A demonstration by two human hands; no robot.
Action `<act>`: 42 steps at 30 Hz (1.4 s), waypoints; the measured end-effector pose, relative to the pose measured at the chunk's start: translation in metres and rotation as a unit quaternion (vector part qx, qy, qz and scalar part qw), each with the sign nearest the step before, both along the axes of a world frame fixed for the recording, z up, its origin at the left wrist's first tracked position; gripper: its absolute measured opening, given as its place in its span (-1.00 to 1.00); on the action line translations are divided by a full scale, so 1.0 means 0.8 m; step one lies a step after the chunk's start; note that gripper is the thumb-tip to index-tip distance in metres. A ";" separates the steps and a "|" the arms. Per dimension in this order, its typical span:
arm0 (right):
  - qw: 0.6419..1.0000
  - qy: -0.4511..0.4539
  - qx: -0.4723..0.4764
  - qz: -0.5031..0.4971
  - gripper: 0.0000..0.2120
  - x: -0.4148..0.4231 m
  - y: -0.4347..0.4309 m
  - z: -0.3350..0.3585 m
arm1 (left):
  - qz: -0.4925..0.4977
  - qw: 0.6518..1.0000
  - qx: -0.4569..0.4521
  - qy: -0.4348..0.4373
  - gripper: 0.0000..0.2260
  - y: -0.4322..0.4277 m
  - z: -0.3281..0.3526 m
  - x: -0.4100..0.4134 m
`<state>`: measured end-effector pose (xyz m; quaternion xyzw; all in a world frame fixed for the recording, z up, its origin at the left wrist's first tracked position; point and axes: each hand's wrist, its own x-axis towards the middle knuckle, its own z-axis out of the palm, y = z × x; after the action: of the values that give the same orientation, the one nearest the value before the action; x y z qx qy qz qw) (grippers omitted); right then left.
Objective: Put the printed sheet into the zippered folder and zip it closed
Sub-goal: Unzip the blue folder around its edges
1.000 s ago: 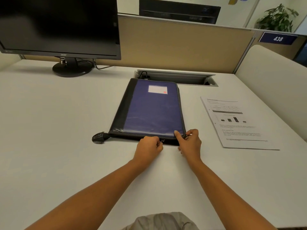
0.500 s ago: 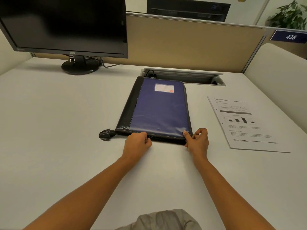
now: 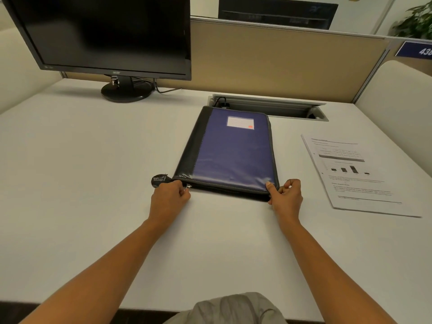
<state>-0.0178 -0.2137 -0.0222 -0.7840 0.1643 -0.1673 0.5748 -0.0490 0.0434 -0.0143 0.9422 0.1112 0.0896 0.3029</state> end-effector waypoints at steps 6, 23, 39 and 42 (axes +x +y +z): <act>1.000 0.000 -0.005 -0.001 -0.69 -0.001 0.001 0.000 | -0.006 1.000 0.014 -0.008 -0.81 0.001 -0.003 -0.003; 1.000 0.003 -0.016 0.005 -0.71 -0.002 0.000 -0.007 | -0.010 0.970 0.238 0.055 -0.78 -0.016 -0.013 0.002; 1.000 -0.007 -0.015 -0.009 -0.71 -0.001 0.001 -0.003 | -0.014 0.989 0.147 0.030 -0.72 -0.006 -0.011 0.001; 1.000 -0.007 -0.015 -0.012 -0.71 0.000 0.001 -0.003 | -0.014 0.991 0.133 0.028 -0.72 -0.004 -0.010 0.001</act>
<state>-0.0180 -0.2130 -0.0249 -0.7893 0.1670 -0.1820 0.5621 -0.0482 0.0401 -0.0222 0.9778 0.0932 0.0730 0.1726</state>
